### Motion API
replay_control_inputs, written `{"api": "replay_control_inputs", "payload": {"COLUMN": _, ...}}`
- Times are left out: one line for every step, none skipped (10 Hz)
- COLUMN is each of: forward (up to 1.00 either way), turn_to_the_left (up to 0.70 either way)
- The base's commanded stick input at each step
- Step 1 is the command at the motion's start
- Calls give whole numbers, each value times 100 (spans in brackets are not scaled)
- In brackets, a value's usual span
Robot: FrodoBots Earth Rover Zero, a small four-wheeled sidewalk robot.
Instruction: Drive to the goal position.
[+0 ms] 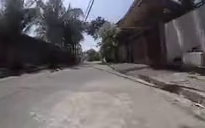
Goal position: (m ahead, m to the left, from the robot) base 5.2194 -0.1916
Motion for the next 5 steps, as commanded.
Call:
{"api": "replay_control_inputs", "payload": {"forward": 100, "turn_to_the_left": 6}}
{"api": "replay_control_inputs", "payload": {"forward": 100, "turn_to_the_left": 6}}
{"api": "replay_control_inputs", "payload": {"forward": 100, "turn_to_the_left": 6}}
{"api": "replay_control_inputs", "payload": {"forward": 100, "turn_to_the_left": 6}}
{"api": "replay_control_inputs", "payload": {"forward": 100, "turn_to_the_left": 6}}
